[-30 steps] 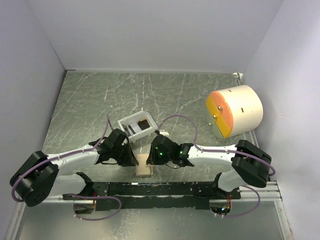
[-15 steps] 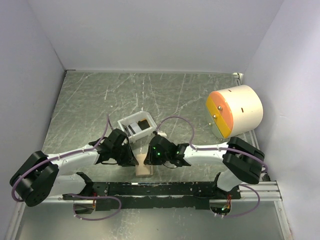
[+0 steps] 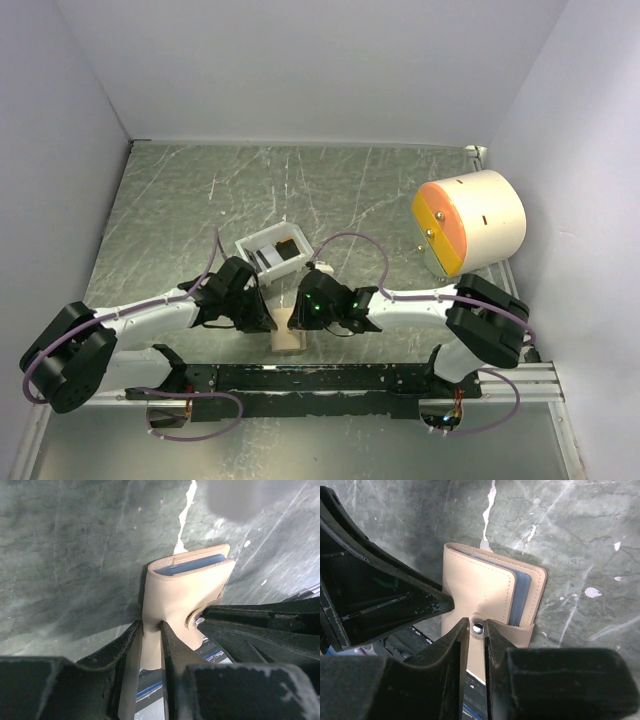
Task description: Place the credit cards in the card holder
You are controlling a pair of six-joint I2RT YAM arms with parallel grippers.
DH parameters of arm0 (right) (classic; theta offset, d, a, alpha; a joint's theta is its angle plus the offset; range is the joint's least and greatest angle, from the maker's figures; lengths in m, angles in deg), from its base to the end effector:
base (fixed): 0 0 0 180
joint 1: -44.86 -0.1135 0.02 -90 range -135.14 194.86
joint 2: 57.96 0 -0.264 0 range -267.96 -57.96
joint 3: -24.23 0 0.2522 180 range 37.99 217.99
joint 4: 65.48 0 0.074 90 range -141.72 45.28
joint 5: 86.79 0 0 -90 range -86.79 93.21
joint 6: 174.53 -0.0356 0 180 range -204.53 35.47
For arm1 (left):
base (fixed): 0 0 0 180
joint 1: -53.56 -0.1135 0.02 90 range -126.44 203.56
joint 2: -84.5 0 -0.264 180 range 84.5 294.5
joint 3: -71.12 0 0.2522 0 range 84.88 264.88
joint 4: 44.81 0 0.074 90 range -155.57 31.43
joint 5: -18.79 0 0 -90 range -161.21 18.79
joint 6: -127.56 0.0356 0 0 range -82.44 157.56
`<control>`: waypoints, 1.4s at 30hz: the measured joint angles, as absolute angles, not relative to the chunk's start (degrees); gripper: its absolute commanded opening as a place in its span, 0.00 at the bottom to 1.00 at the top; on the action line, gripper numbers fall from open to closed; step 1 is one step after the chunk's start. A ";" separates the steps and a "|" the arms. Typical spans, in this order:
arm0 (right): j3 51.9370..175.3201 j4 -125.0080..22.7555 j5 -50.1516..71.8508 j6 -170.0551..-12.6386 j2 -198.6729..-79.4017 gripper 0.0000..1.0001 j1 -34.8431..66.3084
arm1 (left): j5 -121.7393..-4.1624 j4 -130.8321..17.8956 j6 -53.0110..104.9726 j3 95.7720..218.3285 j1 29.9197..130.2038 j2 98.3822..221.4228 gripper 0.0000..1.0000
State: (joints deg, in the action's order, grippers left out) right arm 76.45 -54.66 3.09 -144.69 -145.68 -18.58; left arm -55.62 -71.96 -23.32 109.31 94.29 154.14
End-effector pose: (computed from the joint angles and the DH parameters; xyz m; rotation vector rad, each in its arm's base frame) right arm 0.1300 0.2598 0.1516 -0.0741 2.6267 0.9268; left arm 0.1451 -0.1376 0.1370 -0.3937 2.8479 -0.8744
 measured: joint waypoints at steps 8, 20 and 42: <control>76.65 -49.79 0.27 -144.02 -139.73 0.20 -18.65 | -56.43 -77.80 -21.55 115.58 94.80 152.79 0.33; 75.12 -50.18 0.38 -145.26 -139.84 0.20 -19.26 | -57.52 -78.54 -18.54 118.07 94.82 155.94 0.17; 72.95 -55.38 -0.47 -148.67 -142.38 0.18 -20.04 | -55.51 -70.41 -18.45 113.79 94.82 159.72 0.18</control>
